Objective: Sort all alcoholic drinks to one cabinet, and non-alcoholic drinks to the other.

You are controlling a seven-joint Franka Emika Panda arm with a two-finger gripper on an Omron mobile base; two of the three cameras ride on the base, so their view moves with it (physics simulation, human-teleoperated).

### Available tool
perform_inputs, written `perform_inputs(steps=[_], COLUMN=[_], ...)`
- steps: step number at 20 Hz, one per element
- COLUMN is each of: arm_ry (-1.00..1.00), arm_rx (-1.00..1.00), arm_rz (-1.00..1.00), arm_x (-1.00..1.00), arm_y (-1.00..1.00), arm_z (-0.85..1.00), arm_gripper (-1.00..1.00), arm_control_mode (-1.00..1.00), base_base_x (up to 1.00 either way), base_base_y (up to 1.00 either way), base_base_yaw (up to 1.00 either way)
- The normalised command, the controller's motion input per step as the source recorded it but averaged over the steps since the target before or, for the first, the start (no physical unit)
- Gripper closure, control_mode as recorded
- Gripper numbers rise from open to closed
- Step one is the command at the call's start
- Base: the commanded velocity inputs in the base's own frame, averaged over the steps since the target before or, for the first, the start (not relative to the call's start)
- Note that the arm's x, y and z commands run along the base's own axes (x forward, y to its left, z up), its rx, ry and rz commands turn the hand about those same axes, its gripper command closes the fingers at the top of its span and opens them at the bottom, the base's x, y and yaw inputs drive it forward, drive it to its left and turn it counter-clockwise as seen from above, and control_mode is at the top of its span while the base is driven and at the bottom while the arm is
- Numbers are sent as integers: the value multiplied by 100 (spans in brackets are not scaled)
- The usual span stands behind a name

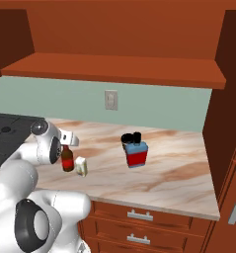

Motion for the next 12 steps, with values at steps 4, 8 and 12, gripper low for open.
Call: perform_inputs(steps=[4, 8, 12], arm_ry=[0, -1, -8], arm_rx=[0, 0, -1], arm_rz=[1, 5, 5], arm_x=[0, -3, -6], arm_y=[0, -3, -2], arm_z=[1, 25, 45], arm_gripper=[100, 100, 100], arm_control_mode=[-100, -100, -100], base_base_x=[0, 0, 0], base_base_y=[0, 0, 0], base_base_yaw=[0, 0, 0])
